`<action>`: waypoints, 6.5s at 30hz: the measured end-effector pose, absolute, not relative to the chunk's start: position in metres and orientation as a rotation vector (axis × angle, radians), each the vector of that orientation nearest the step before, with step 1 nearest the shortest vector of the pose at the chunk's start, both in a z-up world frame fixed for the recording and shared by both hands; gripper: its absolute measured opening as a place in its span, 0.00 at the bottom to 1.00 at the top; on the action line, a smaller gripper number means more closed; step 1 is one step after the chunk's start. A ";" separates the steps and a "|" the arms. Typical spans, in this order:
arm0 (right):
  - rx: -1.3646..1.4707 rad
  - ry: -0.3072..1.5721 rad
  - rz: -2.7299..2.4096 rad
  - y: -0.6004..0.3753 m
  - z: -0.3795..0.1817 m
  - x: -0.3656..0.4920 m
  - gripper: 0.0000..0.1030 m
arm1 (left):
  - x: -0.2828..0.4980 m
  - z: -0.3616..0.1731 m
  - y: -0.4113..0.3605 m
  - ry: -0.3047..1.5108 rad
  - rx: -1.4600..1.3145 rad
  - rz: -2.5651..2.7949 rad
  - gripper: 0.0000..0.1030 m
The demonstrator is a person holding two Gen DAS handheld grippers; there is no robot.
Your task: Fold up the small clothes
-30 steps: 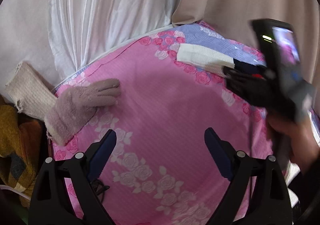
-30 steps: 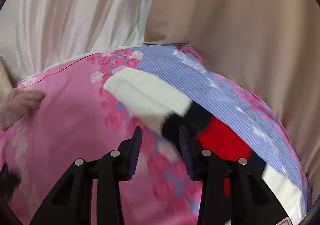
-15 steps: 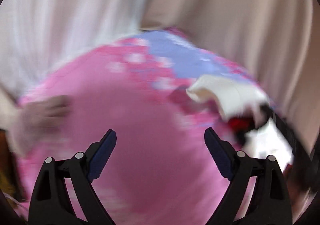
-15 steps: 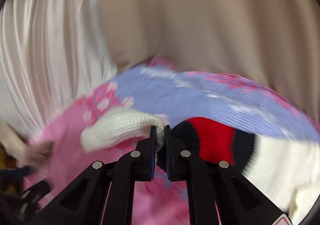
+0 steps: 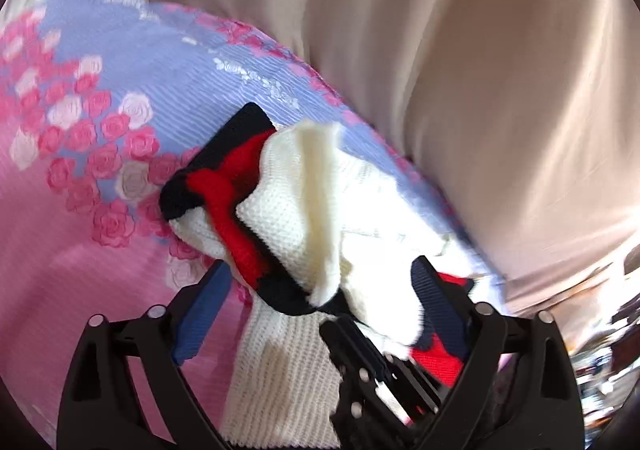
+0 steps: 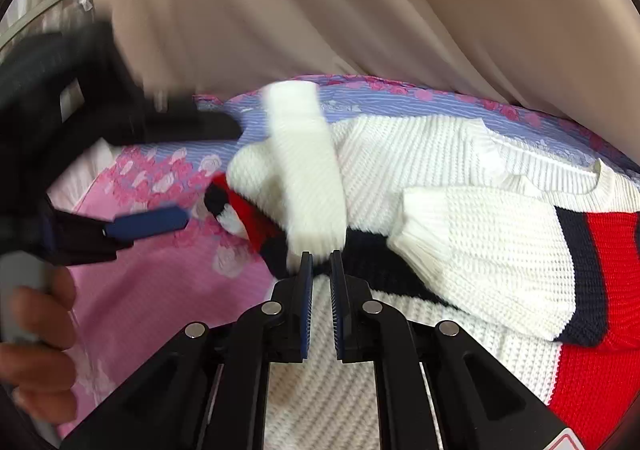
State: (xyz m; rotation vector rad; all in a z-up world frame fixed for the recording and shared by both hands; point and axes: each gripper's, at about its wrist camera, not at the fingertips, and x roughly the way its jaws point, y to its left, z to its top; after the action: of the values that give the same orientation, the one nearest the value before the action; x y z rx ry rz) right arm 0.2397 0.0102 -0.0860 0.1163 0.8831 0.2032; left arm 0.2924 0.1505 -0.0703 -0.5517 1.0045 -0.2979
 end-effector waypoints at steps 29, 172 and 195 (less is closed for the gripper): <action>0.295 0.958 -0.049 -0.151 -0.086 0.045 0.18 | 0.304 -0.043 -0.009 0.932 -0.149 -0.349 0.07; 0.357 0.934 -0.125 -0.217 -0.023 -0.180 0.07 | -0.067 -0.043 0.100 1.245 -0.168 -0.351 0.10; 0.355 0.735 -0.070 -0.252 0.026 -0.124 0.07 | 0.051 0.005 0.035 0.961 -0.042 -0.333 0.11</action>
State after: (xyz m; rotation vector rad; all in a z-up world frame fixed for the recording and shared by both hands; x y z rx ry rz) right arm -0.1238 -0.2520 0.0263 0.3548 0.7346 -0.0704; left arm 0.0511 0.0354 0.0054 -0.0420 0.9611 -0.3326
